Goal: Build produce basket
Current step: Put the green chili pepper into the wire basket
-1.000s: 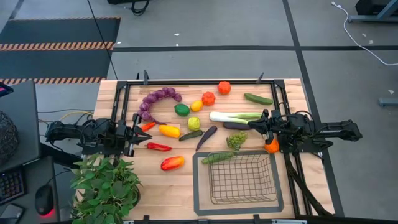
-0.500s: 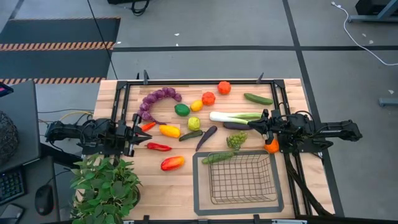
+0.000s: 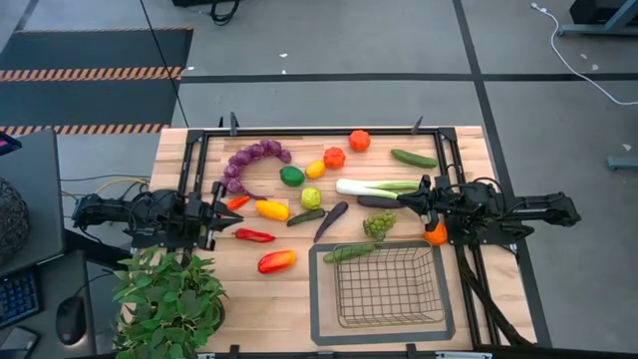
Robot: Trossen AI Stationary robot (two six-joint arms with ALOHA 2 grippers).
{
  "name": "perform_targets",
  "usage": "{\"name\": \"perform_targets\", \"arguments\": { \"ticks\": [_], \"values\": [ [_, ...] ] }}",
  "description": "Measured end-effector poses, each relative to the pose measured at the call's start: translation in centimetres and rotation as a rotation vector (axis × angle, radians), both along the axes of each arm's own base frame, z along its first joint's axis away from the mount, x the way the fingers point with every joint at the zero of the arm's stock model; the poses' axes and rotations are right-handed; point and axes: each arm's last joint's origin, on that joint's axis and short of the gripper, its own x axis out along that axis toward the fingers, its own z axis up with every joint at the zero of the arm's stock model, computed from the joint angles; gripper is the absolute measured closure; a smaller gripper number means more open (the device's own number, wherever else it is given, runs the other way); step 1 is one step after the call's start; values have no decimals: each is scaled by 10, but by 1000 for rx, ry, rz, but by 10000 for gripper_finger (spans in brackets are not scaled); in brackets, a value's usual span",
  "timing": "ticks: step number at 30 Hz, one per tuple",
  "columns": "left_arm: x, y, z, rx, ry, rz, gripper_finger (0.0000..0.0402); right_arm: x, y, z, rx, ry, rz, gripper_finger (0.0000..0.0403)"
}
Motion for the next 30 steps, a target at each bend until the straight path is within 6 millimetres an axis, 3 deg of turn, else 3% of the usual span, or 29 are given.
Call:
{"name": "perform_targets", "arguments": {
  "ticks": [7,11,16,22,30],
  "values": [
    [-7,2,21,-353,-185,-54,372,0,0,0,0,1,0,389],
    [-12,4,46,-345,-217,-16,368,0,0,0,0,1,0,389],
    [-7,4,84,-301,-57,57,373,0,0,0,-5,1,-1,389],
    [19,2,127,-257,206,104,374,-2,-2,12,70,-136,-58,389],
    [48,-1,175,-284,227,104,366,-2,-5,35,76,-220,-72,389]
  ]
}}
